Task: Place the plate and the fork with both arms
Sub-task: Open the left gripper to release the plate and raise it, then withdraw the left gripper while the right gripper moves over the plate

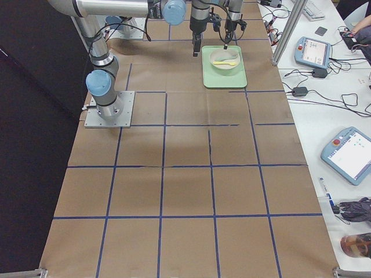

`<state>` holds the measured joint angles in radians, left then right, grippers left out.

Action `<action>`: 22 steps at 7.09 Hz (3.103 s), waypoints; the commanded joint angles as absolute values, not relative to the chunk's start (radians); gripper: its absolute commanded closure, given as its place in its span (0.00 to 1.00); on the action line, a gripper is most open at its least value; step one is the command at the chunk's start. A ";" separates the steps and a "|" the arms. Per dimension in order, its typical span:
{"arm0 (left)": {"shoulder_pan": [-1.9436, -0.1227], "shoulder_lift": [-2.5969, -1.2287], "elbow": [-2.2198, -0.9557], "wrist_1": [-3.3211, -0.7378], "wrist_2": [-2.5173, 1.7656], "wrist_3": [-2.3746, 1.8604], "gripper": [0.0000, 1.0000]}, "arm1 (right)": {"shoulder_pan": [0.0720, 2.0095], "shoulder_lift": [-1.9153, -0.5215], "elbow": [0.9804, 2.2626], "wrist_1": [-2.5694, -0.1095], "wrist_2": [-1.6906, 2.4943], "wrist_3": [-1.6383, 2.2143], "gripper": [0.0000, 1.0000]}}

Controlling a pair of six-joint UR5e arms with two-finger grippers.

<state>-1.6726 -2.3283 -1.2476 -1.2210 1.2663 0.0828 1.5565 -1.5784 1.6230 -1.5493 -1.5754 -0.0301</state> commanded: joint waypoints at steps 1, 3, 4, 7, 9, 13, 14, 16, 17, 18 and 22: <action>-1.686 -2.353 -1.206 -1.223 1.269 0.083 0.90 | 1.555 -1.578 1.623 -1.549 -1.575 -0.029 0.00; -1.687 -2.355 -1.204 -1.224 1.270 0.083 0.74 | 1.555 -1.578 1.623 -1.549 -1.575 -0.029 0.00; -1.687 -2.353 -1.203 -1.224 1.270 0.083 0.52 | 1.555 -1.578 1.623 -1.549 -1.575 -0.031 0.00; -1.690 -2.225 -1.212 -1.368 1.290 0.005 0.00 | 1.555 -1.578 1.623 -1.549 -1.575 -0.031 0.00; -1.692 -2.034 -1.224 -1.588 1.491 0.003 0.00 | 1.555 -1.578 1.623 -1.549 -1.575 -0.031 0.00; -1.670 -1.792 -1.279 -1.832 1.508 0.128 0.00 | 1.557 -1.577 1.623 -1.549 -1.572 -0.031 0.00; -1.669 -1.736 -1.320 -1.827 1.506 0.240 0.00 | 1.568 -1.574 1.620 -1.557 -1.572 -0.020 0.00; -1.669 -1.634 -1.446 -1.819 1.506 0.259 0.00 | 1.578 -1.545 1.608 -1.606 -1.569 0.003 0.00; -1.667 -1.620 -1.481 -1.786 1.505 0.229 0.00 | 1.600 -1.508 1.591 -1.638 -1.566 0.058 0.00; -1.664 -1.615 -1.514 -1.716 1.506 0.103 0.00 | 1.653 -1.447 1.554 -1.664 -1.557 0.096 0.00; -1.620 -1.589 -1.543 -1.694 1.506 0.078 0.00 | 1.834 -1.131 1.254 -1.684 -1.555 0.299 0.00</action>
